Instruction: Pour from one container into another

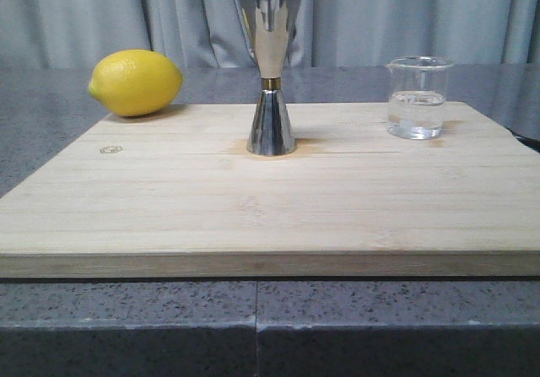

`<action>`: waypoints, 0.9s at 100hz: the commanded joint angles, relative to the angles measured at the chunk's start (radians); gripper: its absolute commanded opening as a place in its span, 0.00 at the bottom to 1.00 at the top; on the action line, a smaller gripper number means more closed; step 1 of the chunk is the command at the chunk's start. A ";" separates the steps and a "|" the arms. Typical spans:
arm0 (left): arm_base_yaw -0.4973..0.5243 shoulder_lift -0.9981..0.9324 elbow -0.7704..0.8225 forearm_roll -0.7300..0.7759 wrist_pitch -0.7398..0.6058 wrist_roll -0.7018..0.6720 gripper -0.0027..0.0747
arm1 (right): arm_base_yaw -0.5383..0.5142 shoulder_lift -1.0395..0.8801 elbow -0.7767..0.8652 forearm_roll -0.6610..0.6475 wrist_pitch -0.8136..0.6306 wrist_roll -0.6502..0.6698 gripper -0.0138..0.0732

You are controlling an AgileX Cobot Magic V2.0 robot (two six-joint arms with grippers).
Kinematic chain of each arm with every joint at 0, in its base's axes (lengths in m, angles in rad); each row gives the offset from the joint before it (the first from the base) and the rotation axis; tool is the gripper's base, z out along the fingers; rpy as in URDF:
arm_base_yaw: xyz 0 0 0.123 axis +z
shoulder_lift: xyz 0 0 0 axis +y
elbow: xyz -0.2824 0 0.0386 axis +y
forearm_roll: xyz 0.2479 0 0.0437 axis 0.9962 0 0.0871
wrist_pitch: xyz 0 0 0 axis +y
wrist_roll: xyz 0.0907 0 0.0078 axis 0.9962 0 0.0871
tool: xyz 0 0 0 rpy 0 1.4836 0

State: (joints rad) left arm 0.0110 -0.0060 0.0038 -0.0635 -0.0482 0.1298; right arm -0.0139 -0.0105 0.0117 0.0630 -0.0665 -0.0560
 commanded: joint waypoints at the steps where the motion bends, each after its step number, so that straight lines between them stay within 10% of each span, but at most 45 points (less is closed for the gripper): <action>1: -0.001 -0.022 0.028 0.000 -0.079 -0.002 0.01 | 0.003 -0.020 0.009 -0.002 -0.074 -0.008 0.08; 90: -0.001 -0.022 0.028 -0.019 -0.119 -0.004 0.01 | 0.003 -0.020 0.009 -0.002 -0.115 -0.008 0.08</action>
State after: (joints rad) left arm 0.0110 -0.0060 0.0038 -0.0635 -0.0578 0.1298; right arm -0.0139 -0.0105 0.0117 0.0630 -0.0819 -0.0560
